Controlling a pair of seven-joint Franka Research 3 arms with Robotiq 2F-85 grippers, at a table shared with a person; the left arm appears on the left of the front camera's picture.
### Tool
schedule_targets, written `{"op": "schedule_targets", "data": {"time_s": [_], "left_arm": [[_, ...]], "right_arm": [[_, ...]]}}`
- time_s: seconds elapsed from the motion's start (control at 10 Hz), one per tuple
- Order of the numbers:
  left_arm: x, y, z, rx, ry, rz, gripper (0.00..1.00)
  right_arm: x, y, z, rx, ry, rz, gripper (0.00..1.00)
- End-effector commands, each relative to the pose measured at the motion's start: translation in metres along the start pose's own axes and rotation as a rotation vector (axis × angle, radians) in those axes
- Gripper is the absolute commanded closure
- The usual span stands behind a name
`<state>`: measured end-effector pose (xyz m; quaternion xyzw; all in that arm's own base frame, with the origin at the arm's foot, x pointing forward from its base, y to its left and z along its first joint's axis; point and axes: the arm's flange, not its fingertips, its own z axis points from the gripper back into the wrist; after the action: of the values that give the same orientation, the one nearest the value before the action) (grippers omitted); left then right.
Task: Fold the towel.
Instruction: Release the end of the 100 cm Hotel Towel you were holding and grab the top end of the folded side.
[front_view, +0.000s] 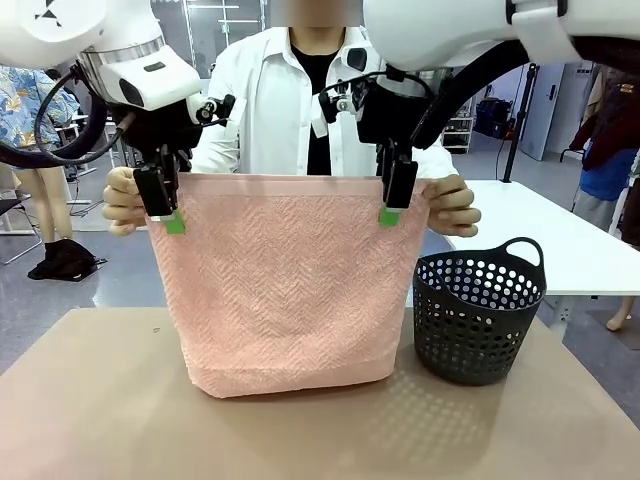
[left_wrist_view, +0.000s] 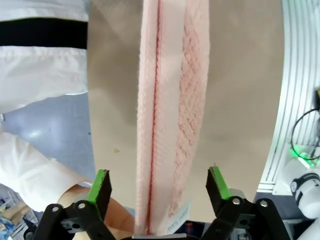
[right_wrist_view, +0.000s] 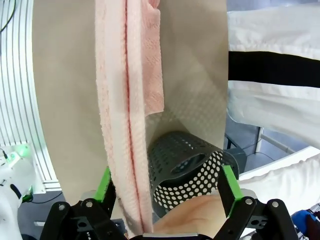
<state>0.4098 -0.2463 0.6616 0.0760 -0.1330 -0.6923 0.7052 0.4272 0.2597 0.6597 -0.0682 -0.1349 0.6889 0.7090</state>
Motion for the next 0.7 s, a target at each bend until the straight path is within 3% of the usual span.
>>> {"op": "schedule_targets", "data": {"time_s": [0.0, 0.1, 0.2, 0.4, 0.5, 0.6], "left_arm": [[-0.0047, -0.0003, -0.0064, -0.016, -0.004, 0.012, 0.6], [-0.0044, -0.0004, -0.008, -0.028, -0.008, 0.007, 0.9], [-0.0045, -0.001, -0.0081, -0.03, -0.008, 0.006, 1.0], [-0.0052, -0.0011, -0.0074, -0.035, -0.007, 0.009, 1.0], [-0.0052, -0.0009, -0.0079, -0.037, -0.006, 0.01, 0.98], [-0.0047, -0.0007, -0.0076, -0.039, -0.002, 0.012, 1.0]], "right_arm": [[-0.004, -0.0005, -0.0009, 0.019, -0.008, 0.006, 0.45], [-0.0034, 0.0004, -0.0024, 0.022, -0.001, 0.002, 0.6], [-0.0028, 0.0012, -0.0028, 0.023, 0.003, 0.003, 1.0], [-0.0023, 0.0019, -0.0026, 0.026, -0.004, 0.002, 1.0], [-0.0027, 0.0016, -0.0031, 0.031, -0.003, -0.001, 0.88], [-0.0032, 0.0012, -0.0022, 0.035, -0.004, -0.006, 0.97]]}}
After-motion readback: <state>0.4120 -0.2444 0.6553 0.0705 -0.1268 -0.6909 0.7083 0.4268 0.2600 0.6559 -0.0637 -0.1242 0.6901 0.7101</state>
